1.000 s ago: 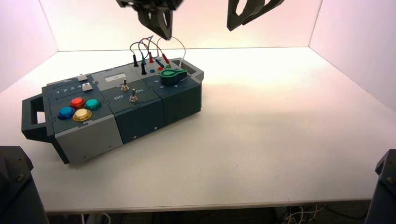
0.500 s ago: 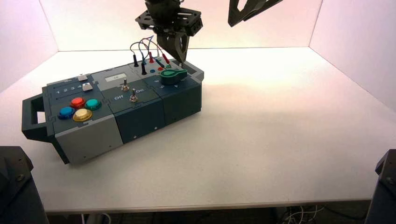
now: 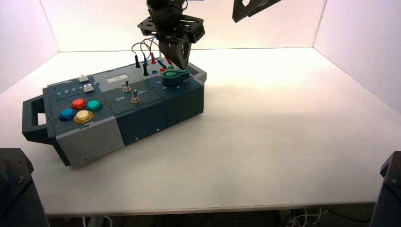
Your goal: Turn the knob to position 5.
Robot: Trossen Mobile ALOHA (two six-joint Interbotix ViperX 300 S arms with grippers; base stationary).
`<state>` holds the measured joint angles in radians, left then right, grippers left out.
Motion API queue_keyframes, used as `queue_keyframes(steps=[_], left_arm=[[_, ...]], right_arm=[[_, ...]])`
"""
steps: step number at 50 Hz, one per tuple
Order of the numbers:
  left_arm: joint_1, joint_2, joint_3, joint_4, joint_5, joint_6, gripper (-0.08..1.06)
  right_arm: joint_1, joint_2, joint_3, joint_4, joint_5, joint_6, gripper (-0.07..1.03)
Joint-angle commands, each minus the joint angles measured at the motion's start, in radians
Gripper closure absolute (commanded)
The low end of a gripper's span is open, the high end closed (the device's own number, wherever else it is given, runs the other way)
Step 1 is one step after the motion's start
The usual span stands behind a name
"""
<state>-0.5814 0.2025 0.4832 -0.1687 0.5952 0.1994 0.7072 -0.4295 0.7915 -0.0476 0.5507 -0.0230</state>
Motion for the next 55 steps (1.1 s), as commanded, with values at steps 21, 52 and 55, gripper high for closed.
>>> queue_keyframes(steps=[21, 52, 55], left_arm=[[-0.043, 0.029, -0.020, -0.003, 0.018, 0.002, 1.00], [-0.064, -0.006, 0.058, -0.003, 0.043, -0.011, 1.00], [-0.064, -0.014, 0.067, -0.003, 0.043, -0.015, 1.00]], right_arm=[[-0.008, -0.021, -0.009, 0.003, -0.009, 0.003, 0.43], [-0.009, -0.035, -0.006, 0.005, -0.009, 0.005, 0.43], [-0.012, -0.035, -0.006, 0.003, -0.009, 0.005, 0.43]])
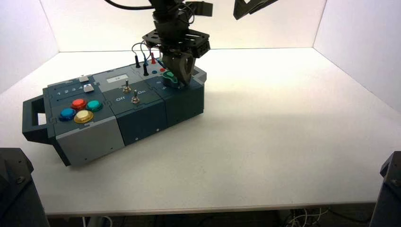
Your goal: Turn the knob to position 5.
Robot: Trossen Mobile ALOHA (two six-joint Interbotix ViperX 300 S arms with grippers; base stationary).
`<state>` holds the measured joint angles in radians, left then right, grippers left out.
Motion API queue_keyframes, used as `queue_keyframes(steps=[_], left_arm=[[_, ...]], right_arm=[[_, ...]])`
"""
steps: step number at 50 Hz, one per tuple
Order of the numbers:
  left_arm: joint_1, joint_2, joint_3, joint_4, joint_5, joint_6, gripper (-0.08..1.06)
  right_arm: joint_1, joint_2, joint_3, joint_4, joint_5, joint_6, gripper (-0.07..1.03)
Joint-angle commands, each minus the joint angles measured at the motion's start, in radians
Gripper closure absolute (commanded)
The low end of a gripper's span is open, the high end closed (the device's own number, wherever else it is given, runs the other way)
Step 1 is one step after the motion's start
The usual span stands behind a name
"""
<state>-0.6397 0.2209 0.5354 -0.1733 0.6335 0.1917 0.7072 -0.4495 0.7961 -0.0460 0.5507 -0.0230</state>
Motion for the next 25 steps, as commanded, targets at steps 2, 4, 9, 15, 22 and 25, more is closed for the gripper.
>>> queue_keyframes(steps=[2, 4, 9, 15, 22, 25], left_arm=[[-0.006, -0.038, 0.021, 0.003, 0.003, -0.008, 1.00], [-0.006, -0.048, 0.034, 0.002, 0.003, -0.009, 1.00], [-0.008, -0.063, 0.049, 0.002, 0.000, -0.011, 1.00], [-0.006, -0.078, 0.064, 0.002, -0.008, -0.012, 1.00], [-0.006, -0.084, 0.072, 0.002, -0.008, -0.014, 1.00], [-0.006, -0.084, 0.072, 0.003, -0.008, -0.015, 1.00]], right_arm=[[-0.014, -0.018, -0.011, 0.003, -0.009, 0.005, 0.43], [-0.018, -0.018, -0.011, 0.003, -0.009, 0.006, 0.43], [-0.021, -0.020, -0.011, 0.003, -0.009, 0.005, 0.43], [-0.021, -0.023, -0.009, 0.003, -0.009, 0.005, 0.43], [-0.021, -0.026, -0.009, 0.003, -0.009, 0.005, 0.43], [-0.021, -0.028, -0.008, 0.003, -0.011, 0.005, 0.43]])
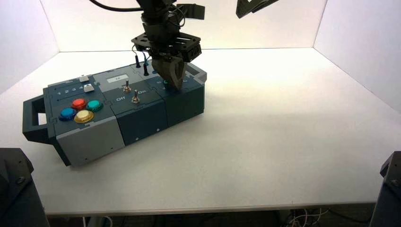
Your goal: Turn the knob to position 5.
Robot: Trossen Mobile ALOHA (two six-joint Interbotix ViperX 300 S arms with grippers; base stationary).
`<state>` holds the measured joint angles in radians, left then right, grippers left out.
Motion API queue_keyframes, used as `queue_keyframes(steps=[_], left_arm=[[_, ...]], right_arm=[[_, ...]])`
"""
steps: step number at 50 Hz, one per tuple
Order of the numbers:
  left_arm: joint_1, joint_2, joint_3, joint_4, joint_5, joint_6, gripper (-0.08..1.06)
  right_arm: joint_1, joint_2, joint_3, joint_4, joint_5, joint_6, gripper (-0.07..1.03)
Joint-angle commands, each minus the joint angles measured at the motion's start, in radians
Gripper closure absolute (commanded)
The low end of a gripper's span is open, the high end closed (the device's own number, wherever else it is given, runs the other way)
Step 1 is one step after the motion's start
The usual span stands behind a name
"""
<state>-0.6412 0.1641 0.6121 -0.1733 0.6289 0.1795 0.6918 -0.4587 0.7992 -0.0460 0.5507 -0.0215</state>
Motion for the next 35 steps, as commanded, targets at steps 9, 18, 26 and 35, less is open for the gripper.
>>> queue_keyframes(steps=[9, 18, 26, 35], left_arm=[[-0.005, -0.029, -0.005, 0.002, -0.003, -0.003, 1.00], [-0.005, -0.034, -0.003, 0.003, -0.002, -0.003, 1.00], [-0.006, -0.035, 0.000, 0.002, 0.002, -0.003, 1.00], [-0.005, -0.043, 0.011, 0.003, 0.000, -0.005, 1.00]], right_arm=[[-0.006, -0.025, -0.008, 0.003, -0.009, 0.003, 0.43], [-0.006, -0.035, -0.003, 0.002, -0.009, 0.003, 0.43], [-0.006, -0.040, -0.002, 0.003, -0.011, 0.003, 0.43], [-0.006, -0.041, 0.000, 0.003, -0.014, 0.003, 0.43]])
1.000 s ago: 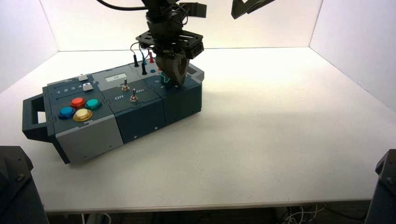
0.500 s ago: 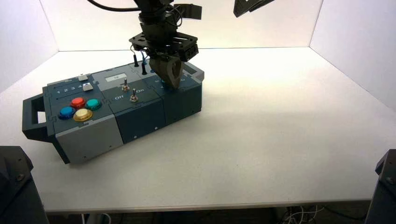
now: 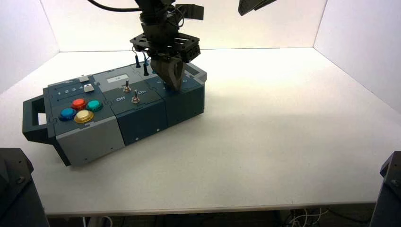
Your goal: Turn the knob to position 5.
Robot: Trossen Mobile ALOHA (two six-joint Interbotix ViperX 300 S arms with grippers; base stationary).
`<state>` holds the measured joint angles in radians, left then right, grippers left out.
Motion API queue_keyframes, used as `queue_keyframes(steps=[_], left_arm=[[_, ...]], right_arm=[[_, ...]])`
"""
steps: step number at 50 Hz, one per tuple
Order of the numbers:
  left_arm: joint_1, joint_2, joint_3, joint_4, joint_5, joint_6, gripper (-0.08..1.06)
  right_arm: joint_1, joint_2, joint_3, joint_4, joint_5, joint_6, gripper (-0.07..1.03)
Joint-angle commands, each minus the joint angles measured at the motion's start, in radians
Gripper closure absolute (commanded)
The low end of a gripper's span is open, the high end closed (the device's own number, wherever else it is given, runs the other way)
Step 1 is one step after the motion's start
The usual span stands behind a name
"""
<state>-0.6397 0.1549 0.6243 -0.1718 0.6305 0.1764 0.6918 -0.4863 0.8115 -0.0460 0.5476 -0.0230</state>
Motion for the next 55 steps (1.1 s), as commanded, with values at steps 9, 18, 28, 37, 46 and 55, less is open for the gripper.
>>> queue_keyframes(steps=[9, 18, 28, 37, 46, 55], left_arm=[[-0.006, -0.044, 0.009, 0.003, -0.003, -0.003, 1.00], [-0.003, -0.051, 0.012, 0.006, -0.003, -0.008, 1.00], [0.000, -0.057, 0.012, 0.008, -0.003, -0.009, 1.00], [0.011, -0.064, 0.011, 0.008, -0.002, -0.009, 1.00], [0.012, -0.069, 0.012, 0.009, -0.002, -0.009, 1.00], [0.018, -0.071, 0.012, 0.011, 0.003, -0.009, 1.00]], right_arm=[[-0.006, -0.015, -0.014, 0.003, -0.011, 0.005, 0.43], [-0.006, -0.017, -0.012, 0.003, -0.012, 0.005, 0.43], [-0.006, -0.023, -0.009, 0.003, -0.011, 0.005, 0.43], [-0.006, -0.029, -0.005, 0.003, -0.012, 0.005, 0.43], [-0.006, -0.034, -0.005, 0.003, -0.012, 0.005, 0.43], [-0.006, -0.034, -0.005, 0.003, -0.014, 0.005, 0.43]])
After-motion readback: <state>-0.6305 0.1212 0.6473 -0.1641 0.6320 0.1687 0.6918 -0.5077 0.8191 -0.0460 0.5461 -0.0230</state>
